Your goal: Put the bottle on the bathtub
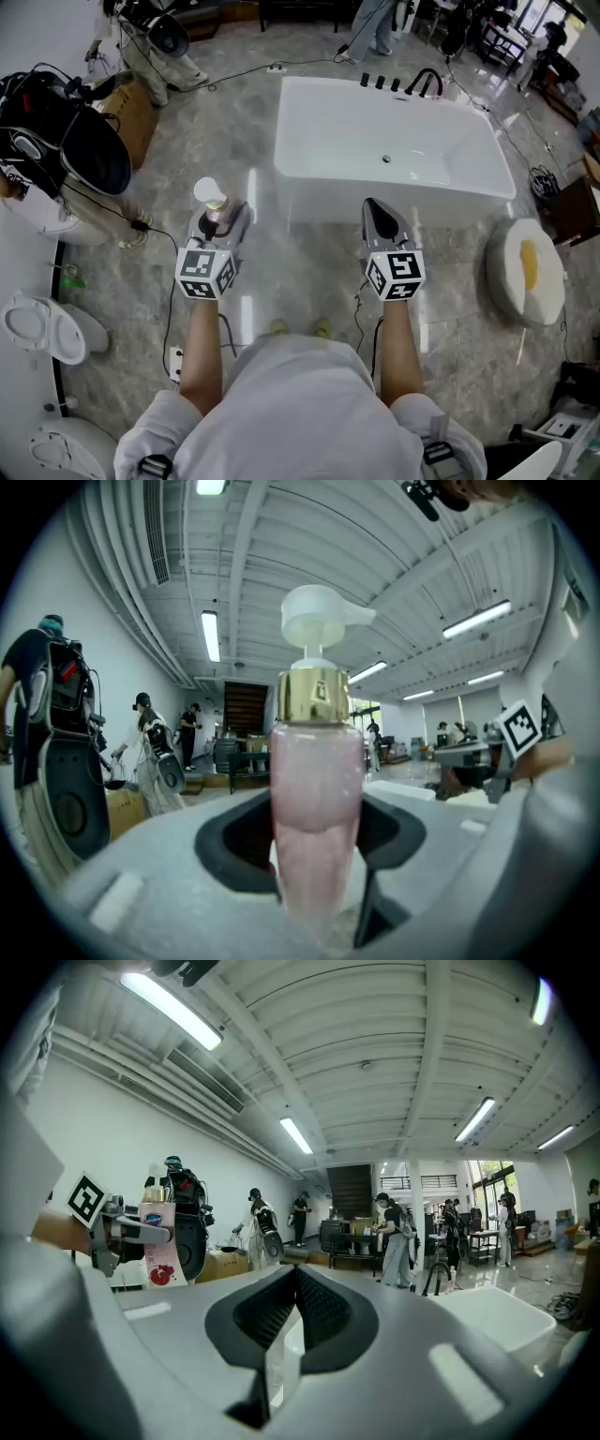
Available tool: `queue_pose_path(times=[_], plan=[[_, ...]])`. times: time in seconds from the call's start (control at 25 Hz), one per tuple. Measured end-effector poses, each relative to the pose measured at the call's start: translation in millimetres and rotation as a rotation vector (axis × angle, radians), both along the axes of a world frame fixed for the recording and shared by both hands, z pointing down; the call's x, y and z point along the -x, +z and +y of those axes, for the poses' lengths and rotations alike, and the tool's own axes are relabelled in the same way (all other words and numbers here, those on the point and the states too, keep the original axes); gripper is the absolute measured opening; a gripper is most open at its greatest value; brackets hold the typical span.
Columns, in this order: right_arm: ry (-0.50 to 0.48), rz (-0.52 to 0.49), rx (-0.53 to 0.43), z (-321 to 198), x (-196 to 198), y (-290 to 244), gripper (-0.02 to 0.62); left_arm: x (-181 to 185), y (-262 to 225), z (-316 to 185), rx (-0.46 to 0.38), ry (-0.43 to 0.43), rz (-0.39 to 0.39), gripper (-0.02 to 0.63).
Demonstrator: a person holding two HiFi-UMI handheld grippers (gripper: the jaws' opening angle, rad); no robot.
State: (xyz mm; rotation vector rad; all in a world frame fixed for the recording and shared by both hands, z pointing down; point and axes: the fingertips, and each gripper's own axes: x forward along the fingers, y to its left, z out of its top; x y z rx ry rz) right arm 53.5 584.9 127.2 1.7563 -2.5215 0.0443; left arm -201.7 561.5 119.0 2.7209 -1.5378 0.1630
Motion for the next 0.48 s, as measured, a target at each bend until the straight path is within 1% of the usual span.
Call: queue_pose_path(times=[0.16,0.48], plan=[[-0.009,-0.002,0.005,1,4,0,0.003,3,-1,1,0.003,-0.002,0.001,0.215],[0.052,0.0,0.014,-5,8,2,0.003,20,-3,-3,-0.004,0.006,0.003,0.215]])
